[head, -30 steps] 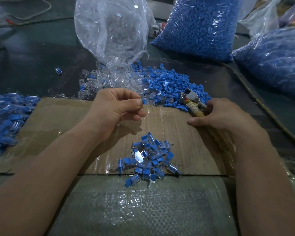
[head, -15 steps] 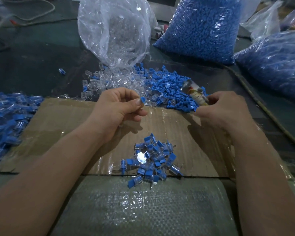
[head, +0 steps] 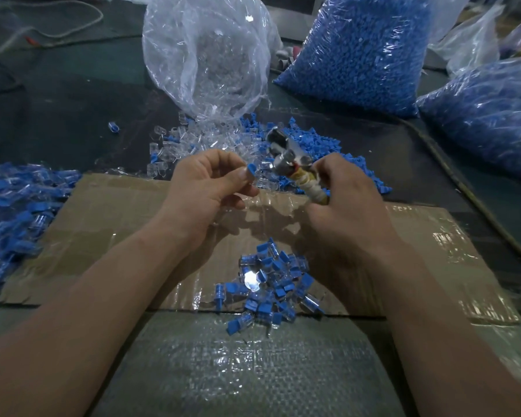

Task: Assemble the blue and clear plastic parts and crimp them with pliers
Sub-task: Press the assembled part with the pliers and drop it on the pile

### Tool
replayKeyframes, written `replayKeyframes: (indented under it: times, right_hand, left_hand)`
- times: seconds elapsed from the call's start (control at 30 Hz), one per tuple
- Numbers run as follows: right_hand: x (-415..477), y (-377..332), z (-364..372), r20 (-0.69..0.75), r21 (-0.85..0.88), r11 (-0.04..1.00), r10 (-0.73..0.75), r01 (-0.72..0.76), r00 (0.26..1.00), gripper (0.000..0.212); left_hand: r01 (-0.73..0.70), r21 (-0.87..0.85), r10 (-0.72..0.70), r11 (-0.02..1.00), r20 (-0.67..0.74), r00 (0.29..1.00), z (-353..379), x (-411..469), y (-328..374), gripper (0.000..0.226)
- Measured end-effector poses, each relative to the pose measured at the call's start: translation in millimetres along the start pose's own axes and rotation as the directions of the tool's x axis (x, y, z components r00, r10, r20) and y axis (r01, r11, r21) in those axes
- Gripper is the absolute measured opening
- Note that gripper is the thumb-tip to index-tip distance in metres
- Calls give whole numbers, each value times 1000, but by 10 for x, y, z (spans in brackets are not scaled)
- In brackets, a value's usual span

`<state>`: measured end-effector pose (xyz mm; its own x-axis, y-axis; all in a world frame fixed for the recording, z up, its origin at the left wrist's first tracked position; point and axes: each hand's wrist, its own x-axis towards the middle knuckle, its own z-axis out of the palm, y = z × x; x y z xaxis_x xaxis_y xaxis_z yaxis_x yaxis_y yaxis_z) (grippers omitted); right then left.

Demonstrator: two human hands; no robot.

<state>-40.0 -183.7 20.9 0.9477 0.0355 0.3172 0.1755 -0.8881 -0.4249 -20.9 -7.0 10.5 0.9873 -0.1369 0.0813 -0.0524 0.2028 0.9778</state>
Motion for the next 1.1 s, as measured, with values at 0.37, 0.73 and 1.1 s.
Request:
replayKeyframes:
  times: [0.37, 0.73, 1.1]
  right_hand:
    - [1, -12, 42, 153, -33, 997, -63, 69, 986, 24]
    - [10, -6, 18, 227, -33, 994, -97, 107, 969, 21]
    - [38, -34, 31, 187, 6, 994, -106, 107, 977, 14]
  left_hand:
    - [-79, 8, 79, 997, -22, 997, 21, -6, -3, 17]
    - [-116, 75, 117, 990, 2, 993, 22, -20, -6, 17]
    - [-162, 143, 170, 976, -45, 984, 21, -18, -59, 23]
